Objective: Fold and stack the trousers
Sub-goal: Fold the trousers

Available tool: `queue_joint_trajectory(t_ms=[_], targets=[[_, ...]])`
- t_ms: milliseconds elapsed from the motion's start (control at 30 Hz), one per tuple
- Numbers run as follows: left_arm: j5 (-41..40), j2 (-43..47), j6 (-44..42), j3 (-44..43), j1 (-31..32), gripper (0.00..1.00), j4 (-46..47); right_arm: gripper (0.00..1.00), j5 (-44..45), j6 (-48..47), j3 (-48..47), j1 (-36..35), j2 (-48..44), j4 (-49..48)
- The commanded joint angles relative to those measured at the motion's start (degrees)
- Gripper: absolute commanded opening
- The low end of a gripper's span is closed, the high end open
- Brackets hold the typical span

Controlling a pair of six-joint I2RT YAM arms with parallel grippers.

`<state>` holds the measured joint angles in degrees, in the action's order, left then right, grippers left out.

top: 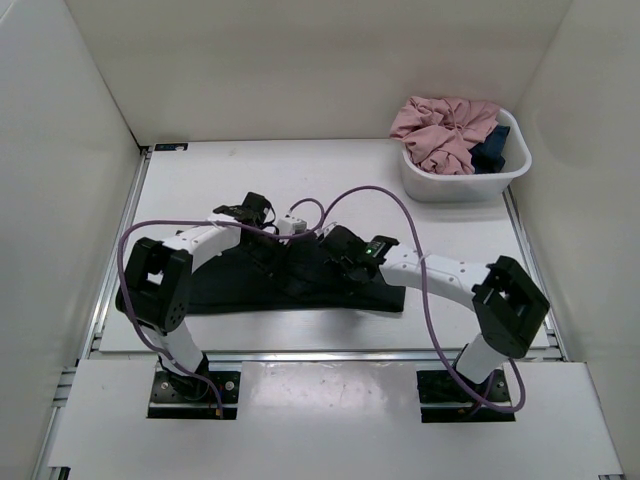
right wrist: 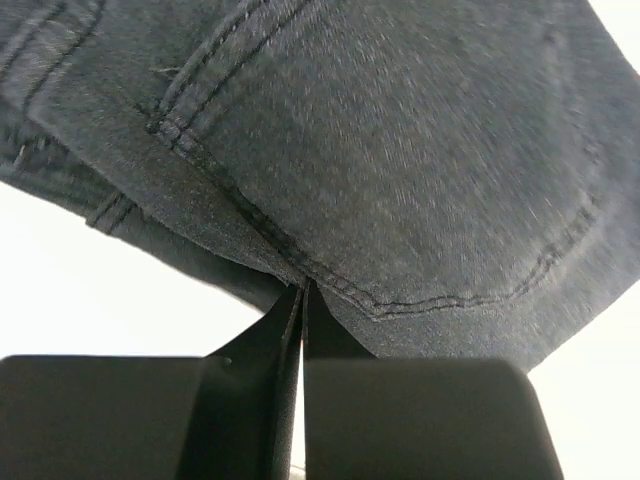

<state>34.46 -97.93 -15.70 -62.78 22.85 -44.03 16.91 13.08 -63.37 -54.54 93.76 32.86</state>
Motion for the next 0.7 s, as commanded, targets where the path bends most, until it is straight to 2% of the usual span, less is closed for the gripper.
queue_joint_trajectory(t_ms=[0, 133, 333, 567, 633, 667], targets=[[-4.9, 2.2, 0.1, 0.6, 0.3, 0.14, 0.2, 0.00, 1.9, -0.4, 0.2, -0.2, -5.9, 0.4], [-4.4, 2.2, 0.1, 0.0, -2.5, 0.14, -3.2, 0.00, 0.0, -2.8, 1.5, -1.3, -11.5, 1.6], [-4.4, 1.2, -0.4, -0.5, -3.1, 0.14, -4.4, 0.00, -6.8, -8.9, 4.3, -2.4, -13.5, 3.3], [-3.3, -1.1, 0.8, -1.2, -4.7, 0.14, -4.4, 0.01, -14.5, -17.6, 1.6, -3.5, -5.1, 7.5], [-4.6, -1.1, 1.5, -2.4, -5.4, 0.14, -4.4, 0.10, -15.8, -18.9, 1.1, -3.5, -2.6, 7.5], [-4.6, -1.1, 1.5, -2.4, -5.4, 0.14, -4.9, 0.32, -15.8, -18.9, 0.4, -3.5, -2.0, 7.5]])
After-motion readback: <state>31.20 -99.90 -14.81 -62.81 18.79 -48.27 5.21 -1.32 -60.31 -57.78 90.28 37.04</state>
